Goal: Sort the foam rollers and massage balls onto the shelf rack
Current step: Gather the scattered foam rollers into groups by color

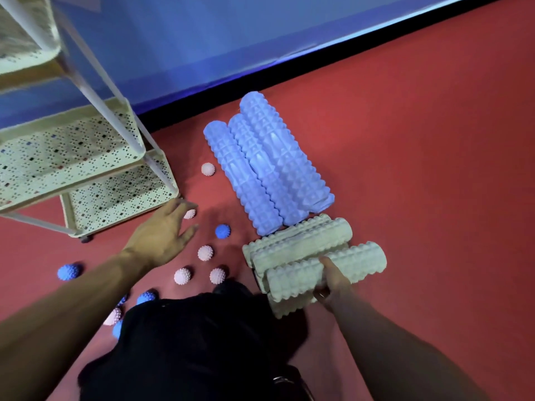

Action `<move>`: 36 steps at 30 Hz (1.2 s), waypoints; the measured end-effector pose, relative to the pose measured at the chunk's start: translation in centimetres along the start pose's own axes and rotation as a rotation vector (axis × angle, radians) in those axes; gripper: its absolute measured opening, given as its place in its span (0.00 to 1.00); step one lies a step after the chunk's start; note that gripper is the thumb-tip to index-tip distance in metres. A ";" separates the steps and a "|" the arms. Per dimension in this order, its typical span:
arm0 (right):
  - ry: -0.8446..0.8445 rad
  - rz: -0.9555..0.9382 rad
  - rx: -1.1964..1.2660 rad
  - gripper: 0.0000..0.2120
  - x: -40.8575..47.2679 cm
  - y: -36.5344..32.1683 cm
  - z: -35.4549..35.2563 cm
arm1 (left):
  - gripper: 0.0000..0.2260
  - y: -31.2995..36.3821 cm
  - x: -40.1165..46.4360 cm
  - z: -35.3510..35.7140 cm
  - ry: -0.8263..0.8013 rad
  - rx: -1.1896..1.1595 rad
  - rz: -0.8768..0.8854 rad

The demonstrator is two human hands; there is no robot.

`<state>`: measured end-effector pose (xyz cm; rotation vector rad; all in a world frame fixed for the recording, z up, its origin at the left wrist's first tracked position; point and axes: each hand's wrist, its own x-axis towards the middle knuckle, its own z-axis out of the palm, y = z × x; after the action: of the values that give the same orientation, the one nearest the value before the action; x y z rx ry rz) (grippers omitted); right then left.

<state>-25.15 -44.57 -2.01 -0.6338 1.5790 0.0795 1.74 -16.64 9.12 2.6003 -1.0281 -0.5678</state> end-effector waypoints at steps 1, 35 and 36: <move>-0.005 0.014 0.002 0.18 0.3 0.5 0.1 | 0.21 -0.3 -0.1 0.1 -0.011 0.000 -0.013; -0.133 -0.718 -0.971 0.20 -14.8 -3.4 6.5 | 0.21 -0.8 -11.2 -9.9 0.123 0.047 -0.229; -0.205 -0.773 -1.008 0.18 -16.5 -3.7 7.6 | 0.21 -0.5 -12.2 -10.6 0.139 0.049 -0.233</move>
<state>-17.11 -38.86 13.66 -1.9114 0.9230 0.3552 -1.29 -6.45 21.33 2.7786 -0.7104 -0.4097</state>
